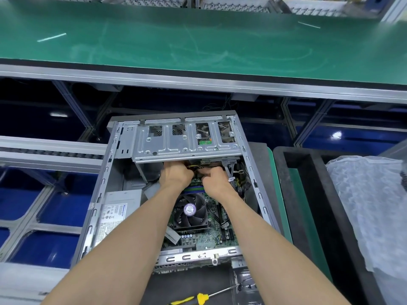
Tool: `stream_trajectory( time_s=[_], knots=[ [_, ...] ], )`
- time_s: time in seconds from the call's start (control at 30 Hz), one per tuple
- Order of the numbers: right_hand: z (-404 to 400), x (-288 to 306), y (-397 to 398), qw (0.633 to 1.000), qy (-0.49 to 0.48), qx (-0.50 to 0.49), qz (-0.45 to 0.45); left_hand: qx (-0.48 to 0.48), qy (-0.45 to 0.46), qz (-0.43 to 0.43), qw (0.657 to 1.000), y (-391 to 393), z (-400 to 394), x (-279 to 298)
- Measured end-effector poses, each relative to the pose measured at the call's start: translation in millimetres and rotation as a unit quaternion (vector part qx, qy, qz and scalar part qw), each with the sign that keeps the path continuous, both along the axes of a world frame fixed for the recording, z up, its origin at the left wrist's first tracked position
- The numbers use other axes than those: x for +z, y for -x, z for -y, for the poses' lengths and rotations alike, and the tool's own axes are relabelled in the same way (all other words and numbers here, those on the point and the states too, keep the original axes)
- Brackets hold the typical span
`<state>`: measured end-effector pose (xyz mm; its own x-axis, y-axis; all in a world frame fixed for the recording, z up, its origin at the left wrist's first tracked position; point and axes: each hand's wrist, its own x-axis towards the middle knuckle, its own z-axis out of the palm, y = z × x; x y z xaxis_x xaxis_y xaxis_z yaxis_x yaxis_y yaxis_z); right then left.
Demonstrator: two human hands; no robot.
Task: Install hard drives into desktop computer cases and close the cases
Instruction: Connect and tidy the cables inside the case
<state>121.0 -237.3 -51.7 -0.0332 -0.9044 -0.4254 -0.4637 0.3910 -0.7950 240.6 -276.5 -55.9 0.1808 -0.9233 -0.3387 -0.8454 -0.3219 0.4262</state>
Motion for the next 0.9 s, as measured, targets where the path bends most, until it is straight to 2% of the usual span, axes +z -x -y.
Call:
stream_trajectory(
  time_s=[0.2,0.43,0.57,0.7,0.83,0.9],
  knots=[
    [-12.6,12.6,-3.5,0.994,0.017,0.039,-0.096,-0.067,-0.021,0.049,0.996,-3.7,-5.3,13.9],
    [-29.8,31.1,1.6,0.964,0.009,0.158,-0.212,-0.15,0.014,0.014,0.988,-19.0,-33.0,28.3],
    [-46.4,36.8,3.9,0.962,0.023,0.167,-0.217,-0.188,0.073,0.015,0.979,-27.1,-52.2,30.0],
    [-64.8,43.4,10.2,0.965,0.044,0.133,-0.222,-0.199,0.139,-0.013,0.97,-34.5,-68.6,33.7],
    [-79.0,53.8,18.3,0.983,-0.027,0.111,-0.144,-0.216,0.142,-0.032,0.965,-33.8,-83.3,38.6],
    [-82.7,56.3,20.3,0.982,-0.035,0.126,-0.139,-0.209,0.141,-0.041,0.967,-33.4,-88.7,39.5]
  ],
)
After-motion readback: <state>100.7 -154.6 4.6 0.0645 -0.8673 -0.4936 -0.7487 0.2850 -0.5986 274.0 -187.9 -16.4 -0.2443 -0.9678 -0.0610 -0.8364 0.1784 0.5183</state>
